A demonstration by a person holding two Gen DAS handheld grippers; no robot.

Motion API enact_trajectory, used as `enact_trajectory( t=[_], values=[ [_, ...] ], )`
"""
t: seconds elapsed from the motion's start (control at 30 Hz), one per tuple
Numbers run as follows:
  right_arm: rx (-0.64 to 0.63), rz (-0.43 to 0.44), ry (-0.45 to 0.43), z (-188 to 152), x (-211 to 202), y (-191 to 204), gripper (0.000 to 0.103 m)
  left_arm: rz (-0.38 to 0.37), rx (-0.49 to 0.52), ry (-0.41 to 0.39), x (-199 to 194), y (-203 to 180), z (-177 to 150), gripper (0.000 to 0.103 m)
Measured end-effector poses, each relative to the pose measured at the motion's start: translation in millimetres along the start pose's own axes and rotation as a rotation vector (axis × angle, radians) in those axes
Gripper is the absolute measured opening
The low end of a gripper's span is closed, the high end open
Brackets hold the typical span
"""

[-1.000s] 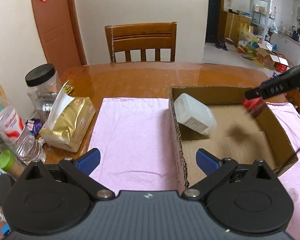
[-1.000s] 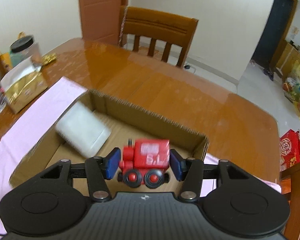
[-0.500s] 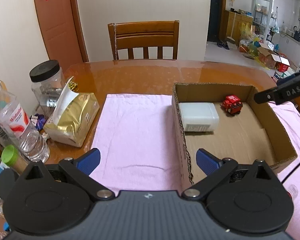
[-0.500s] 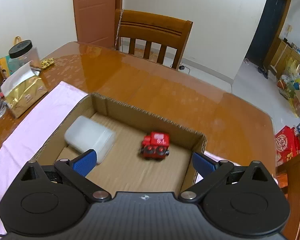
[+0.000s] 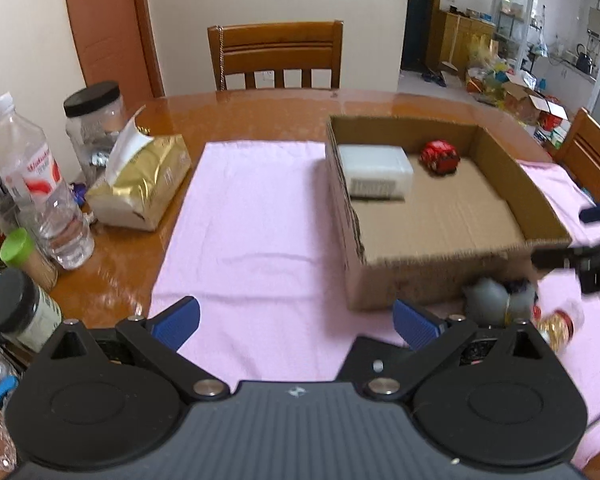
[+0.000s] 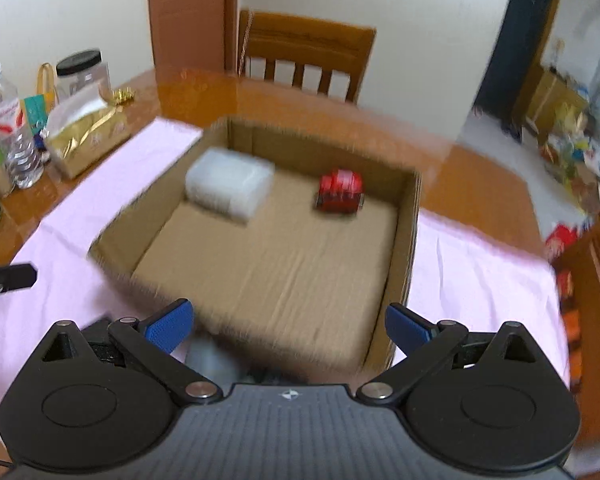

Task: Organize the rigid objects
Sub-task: 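Withdraw both tools from the cardboard box back toward the remaining items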

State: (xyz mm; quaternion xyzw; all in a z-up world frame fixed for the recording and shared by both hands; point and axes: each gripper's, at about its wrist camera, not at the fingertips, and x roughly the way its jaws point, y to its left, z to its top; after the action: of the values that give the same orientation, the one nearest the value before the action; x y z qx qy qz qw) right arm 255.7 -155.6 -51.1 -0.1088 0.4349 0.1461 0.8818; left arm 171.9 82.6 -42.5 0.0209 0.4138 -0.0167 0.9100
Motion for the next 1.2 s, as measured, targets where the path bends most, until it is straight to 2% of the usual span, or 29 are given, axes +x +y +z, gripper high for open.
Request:
enact_trajectory(
  t=[0.13,0.3,0.5,0.7,0.97,1.1,1.2],
  values=[
    [0.025,-0.010,0.064,-35,-1,16,0.103,-0.007,0.024,0.011,0,-3,-14,0.102],
    [0.055,-0.005,0.103,-69,-15,37,0.103,-0.036,0.049,0.028,3,-3,-28,0.102],
    [0.019,-0.023,0.126,-87,-19,71,0.103,-0.067,0.079,0.050,9,-5,-38,0.102],
    [-0.035,-0.097,0.129,-98,-14,99,0.103,-0.113,0.124,0.067,14,-9,-46,0.102],
    [0.011,-0.114,0.193,-133,-32,89,0.103,-0.168,0.165,0.088,20,-17,-51,0.102],
    [0.039,-0.189,0.246,-152,-32,73,0.103,-0.189,0.186,0.090,23,-22,-51,0.102],
    [0.100,-0.234,0.239,-156,-32,56,0.103,-0.195,0.206,0.093,23,-26,-52,0.102]
  ],
)
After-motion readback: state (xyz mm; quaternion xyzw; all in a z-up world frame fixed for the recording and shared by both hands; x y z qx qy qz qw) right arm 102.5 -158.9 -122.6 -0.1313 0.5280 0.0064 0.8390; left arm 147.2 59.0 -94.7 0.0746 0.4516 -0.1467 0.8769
